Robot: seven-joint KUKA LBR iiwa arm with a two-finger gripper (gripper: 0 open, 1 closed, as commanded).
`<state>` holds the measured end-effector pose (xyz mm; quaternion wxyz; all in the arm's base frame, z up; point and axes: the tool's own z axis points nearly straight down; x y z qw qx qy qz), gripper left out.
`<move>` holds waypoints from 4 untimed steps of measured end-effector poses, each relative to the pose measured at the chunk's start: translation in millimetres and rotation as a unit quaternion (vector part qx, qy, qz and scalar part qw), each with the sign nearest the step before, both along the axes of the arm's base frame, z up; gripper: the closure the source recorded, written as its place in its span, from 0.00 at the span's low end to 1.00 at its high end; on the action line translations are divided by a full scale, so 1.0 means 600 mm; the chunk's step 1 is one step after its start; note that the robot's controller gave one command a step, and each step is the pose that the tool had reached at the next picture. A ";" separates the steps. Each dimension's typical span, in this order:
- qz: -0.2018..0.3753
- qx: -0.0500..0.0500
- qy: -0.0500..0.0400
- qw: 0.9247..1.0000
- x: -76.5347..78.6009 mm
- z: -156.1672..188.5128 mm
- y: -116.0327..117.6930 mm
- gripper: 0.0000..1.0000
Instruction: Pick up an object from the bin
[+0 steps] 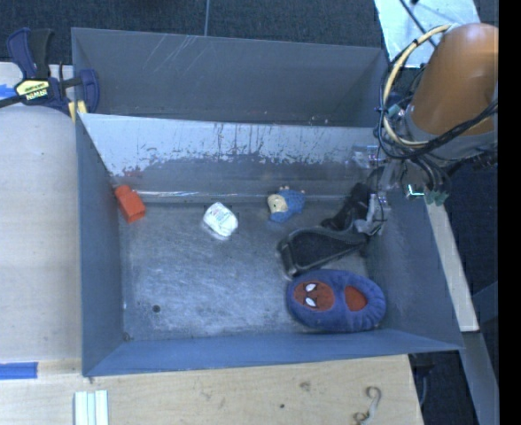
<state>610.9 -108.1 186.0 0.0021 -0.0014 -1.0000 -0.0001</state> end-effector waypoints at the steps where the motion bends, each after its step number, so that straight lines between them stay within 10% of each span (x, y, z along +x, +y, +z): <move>1: 0.029 -0.003 -0.004 1.000 -0.064 -0.193 0.044 0.00; 2: 0.030 -0.002 0.000 1.000 -0.066 -0.188 0.043 1.00; 3: 0.030 -0.003 -0.009 1.000 -0.080 -0.185 0.144 1.00; 4: 0.039 -0.001 -0.008 0.999 -0.084 0.023 0.143 1.00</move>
Offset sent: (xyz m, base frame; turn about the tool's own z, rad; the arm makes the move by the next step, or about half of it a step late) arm -0.0395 0.0295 -0.1160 -0.0607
